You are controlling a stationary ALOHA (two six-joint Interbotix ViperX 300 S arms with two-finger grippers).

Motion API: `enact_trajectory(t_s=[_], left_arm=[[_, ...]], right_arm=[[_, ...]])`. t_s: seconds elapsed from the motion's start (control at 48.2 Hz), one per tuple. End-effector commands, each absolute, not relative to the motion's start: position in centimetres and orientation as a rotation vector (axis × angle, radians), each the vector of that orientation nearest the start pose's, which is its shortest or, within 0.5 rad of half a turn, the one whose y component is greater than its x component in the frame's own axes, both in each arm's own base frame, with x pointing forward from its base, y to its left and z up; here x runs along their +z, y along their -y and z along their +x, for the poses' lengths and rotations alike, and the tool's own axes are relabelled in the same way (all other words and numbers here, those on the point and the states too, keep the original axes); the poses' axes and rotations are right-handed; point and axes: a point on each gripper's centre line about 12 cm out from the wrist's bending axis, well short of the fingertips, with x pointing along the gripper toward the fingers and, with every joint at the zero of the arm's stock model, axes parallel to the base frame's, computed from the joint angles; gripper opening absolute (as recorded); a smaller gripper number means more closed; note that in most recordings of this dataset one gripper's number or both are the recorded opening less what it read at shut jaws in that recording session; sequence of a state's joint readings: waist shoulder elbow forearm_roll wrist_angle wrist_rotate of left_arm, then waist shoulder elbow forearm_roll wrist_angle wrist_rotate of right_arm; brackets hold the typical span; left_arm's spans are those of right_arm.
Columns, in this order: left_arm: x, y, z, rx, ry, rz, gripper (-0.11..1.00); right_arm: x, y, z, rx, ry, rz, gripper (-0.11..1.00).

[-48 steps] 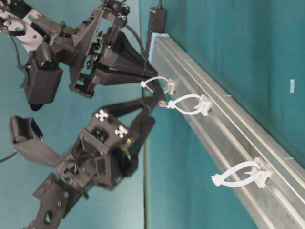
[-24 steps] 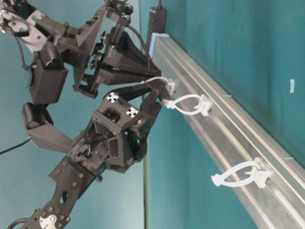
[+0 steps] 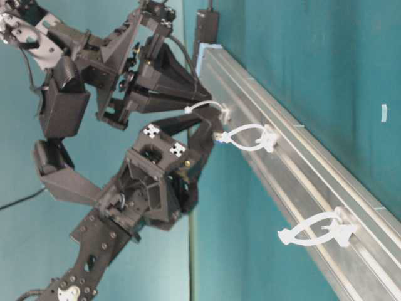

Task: Pass the USB cable through three rings with both arms.
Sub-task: 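Bring the left gripper to the plug emerging from the first ring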

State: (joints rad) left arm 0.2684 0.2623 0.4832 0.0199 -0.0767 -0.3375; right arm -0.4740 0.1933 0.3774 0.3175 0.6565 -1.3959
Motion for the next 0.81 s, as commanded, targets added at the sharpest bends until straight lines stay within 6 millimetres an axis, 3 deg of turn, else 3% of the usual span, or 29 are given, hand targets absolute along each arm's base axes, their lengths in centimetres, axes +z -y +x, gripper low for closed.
enact_trajectory(t_s=[0.0,0.789], left_arm=[[13.2,-11.6,43.3,0.349,-0.601,-0.383,0.89],[13.4,-10.6,42.5,0.323,-0.551,-0.371,0.85]], right_arm=[[14.3,16.5,37.9,0.408,-1.089,-0.625,0.09],[14.3,16.4,37.9,0.405,-1.083,-0.609,0.09]])
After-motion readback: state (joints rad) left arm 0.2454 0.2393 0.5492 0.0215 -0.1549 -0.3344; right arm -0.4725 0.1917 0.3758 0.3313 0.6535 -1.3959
